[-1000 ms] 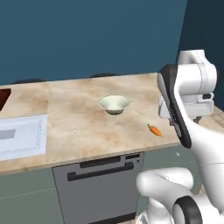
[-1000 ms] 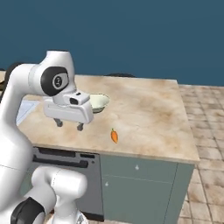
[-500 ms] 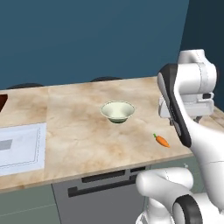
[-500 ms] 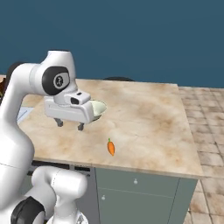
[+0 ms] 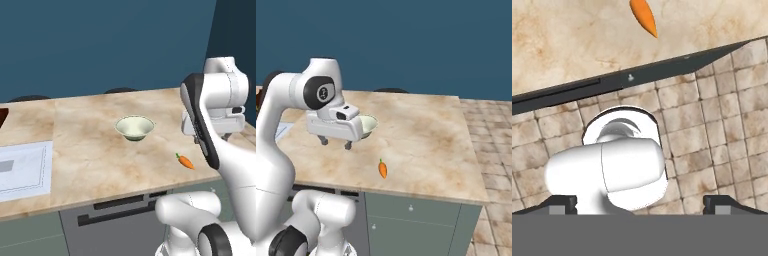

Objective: Place the two vegetables and bowl onto the tray for setting up a vegetable dip station.

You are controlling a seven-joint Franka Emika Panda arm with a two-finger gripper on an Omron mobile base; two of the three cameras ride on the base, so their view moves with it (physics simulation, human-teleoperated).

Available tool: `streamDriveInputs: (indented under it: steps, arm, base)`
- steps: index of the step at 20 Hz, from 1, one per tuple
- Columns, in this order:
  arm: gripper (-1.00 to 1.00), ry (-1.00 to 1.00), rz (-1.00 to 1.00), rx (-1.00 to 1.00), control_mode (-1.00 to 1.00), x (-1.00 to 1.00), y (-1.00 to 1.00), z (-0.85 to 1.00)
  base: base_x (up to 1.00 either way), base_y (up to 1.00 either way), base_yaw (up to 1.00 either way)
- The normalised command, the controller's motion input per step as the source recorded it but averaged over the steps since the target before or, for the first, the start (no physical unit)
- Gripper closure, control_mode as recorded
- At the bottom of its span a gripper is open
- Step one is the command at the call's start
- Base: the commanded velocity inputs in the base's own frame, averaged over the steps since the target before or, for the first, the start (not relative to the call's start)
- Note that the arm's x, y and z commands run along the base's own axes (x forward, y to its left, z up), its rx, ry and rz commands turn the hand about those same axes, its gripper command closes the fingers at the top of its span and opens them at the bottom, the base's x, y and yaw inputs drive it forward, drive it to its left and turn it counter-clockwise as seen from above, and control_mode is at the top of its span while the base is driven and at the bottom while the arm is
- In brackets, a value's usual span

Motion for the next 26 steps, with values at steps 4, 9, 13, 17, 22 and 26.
streamDriveInputs:
  steps: [4,9,13,17,22,26]
  arm:
    - [-1.0,0.0,0.0,0.0,-1.0,0.27,0.0,-0.07]
    - [-1.0,0.0,0.0,0.0,-1.0,0.33,-0.01,-0.08]
    - [-1.0,0.0,0.0,0.01,-1.0,0.42,-0.06,-0.36]
    - [-1.0,0.0,0.02,0.01,-1.0,0.24,-0.15,-0.48]
    - [-1.0,-0.02,0.04,0.01,-1.0,0.25,-0.2,-0.53]
    - [-1.0,-0.14,0.07,0.02,-1.0,0.17,-0.2,-0.47]
  base:
    - [0.08,0.0,0.0]
    - [0.0,0.0,0.0]
    - [0.0,0.0,0.0]
    - [0.0,0.0,0.0]
    - [0.0,0.0,0.0]
    - [0.0,0.0,0.0]
